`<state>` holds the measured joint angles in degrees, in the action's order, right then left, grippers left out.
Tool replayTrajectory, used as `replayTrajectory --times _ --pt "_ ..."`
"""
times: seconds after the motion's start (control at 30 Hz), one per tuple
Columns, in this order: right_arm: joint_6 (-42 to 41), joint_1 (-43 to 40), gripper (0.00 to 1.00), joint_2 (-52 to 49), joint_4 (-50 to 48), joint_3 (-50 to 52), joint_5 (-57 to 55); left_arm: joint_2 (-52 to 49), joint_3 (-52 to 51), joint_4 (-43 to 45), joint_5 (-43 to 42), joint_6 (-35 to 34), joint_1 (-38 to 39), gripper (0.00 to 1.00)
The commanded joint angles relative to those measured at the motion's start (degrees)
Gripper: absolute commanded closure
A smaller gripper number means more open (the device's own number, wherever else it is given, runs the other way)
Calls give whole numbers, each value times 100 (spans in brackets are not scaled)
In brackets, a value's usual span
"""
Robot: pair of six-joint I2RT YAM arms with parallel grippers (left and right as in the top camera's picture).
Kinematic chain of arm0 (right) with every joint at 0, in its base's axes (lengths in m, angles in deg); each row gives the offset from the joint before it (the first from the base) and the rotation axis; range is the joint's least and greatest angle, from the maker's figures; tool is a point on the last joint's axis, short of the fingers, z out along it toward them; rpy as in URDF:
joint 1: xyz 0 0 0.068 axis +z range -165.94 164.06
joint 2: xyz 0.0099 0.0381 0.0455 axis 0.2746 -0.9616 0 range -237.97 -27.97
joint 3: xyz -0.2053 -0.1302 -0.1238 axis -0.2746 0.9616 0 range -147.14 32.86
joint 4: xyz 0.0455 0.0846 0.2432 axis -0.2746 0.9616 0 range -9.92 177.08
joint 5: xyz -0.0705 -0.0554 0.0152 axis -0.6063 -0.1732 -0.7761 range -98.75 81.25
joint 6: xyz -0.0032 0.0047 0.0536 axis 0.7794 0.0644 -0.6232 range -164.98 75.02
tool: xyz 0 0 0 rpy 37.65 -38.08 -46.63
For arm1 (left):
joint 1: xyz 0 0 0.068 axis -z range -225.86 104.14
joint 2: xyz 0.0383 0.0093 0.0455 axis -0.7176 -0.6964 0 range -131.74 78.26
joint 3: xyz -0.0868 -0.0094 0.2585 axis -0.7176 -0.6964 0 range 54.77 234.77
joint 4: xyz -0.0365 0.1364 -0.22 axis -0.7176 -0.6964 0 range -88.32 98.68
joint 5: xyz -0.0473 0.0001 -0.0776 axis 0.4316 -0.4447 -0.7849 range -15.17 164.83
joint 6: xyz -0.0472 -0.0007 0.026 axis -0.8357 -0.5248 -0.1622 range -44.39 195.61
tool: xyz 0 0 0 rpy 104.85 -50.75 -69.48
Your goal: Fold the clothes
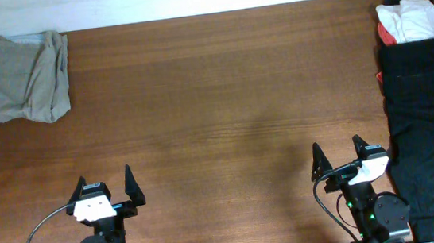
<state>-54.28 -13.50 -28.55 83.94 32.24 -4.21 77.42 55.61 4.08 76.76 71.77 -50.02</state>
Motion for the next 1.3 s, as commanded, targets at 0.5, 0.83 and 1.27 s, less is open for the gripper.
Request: replayTrajectory --times 0.5,0.83,1.27 --pt "-55 -26 1 26 26 31 15 48 -35 0 39 111 -28 1" --pt "-55 -26 1 26 26 31 15 48 -35 0 39 111 -28 1" --pt "-828 -22 1 26 -116 31 2210 48 -35 0 39 111 -28 1"
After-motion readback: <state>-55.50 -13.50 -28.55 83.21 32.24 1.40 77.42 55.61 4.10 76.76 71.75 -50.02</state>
